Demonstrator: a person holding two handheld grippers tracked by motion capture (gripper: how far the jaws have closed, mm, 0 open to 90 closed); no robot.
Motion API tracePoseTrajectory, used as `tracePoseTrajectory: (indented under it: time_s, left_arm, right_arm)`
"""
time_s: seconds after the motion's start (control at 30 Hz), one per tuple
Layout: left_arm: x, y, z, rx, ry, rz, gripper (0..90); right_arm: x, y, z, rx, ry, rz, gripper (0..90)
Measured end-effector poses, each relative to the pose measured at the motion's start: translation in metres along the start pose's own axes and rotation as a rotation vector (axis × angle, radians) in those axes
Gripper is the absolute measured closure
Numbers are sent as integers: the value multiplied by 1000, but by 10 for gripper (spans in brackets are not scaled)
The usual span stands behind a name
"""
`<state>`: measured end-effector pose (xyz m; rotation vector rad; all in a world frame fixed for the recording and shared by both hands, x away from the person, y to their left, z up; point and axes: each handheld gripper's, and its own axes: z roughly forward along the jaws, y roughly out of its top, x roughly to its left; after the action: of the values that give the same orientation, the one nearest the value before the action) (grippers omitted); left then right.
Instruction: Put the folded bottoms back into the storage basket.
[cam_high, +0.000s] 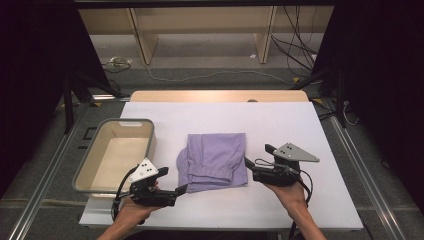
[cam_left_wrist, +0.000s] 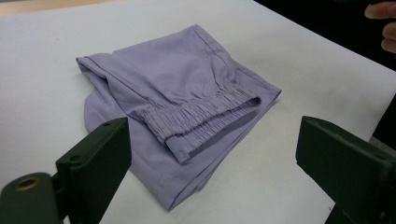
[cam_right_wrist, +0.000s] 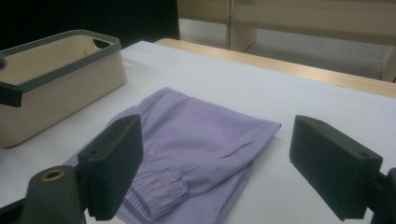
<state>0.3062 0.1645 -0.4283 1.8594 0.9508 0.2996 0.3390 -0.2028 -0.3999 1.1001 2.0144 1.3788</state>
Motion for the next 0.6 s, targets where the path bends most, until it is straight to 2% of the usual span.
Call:
tracePoseTrajectory:
  time_s: [0.17, 0.37, 0.6]
  left_arm:
    - [-1, 0, 7, 36, 3, -16, 105]
    - [1, -2, 15, 79, 31, -34, 109]
    - [3, -3, 20, 116, 43, -80, 110]
  right_arm:
    - [-3, 1, 8, 12, -1, -4, 193]
    - [-7, 3, 16, 30, -2, -3, 197]
    - [-13, 5, 24, 40, -11, -1, 201]
